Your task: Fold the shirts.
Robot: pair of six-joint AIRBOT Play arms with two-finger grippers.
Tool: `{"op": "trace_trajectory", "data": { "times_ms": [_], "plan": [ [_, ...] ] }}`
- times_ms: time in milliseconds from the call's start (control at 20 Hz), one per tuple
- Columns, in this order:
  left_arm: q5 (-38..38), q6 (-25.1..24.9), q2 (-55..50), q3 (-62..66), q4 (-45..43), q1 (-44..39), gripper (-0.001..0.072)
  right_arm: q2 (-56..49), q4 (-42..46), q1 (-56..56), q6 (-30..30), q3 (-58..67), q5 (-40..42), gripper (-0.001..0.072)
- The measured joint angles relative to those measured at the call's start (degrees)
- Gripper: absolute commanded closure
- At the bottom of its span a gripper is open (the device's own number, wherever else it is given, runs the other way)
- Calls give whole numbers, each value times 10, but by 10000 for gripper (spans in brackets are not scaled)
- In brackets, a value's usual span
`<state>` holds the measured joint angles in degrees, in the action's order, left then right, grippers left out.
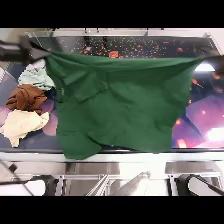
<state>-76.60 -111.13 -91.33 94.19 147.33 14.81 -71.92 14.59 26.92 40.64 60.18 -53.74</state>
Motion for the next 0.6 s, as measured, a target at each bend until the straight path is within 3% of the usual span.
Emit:
{"op": "trace_trajectory", "data": {
  "times_ms": [250,400,600],
  "plan": [
    [27,-8,-186,97,27,-6,681,-179,-147,-43,-127,17,56,688],
    [29,-3,-262,176,32,-11,681,-231,-183,-56,-158,34,63,689],
    [29,10,-310,209,22,-2,681,-257,-158,-61,-163,25,30,690]
  ]
}}
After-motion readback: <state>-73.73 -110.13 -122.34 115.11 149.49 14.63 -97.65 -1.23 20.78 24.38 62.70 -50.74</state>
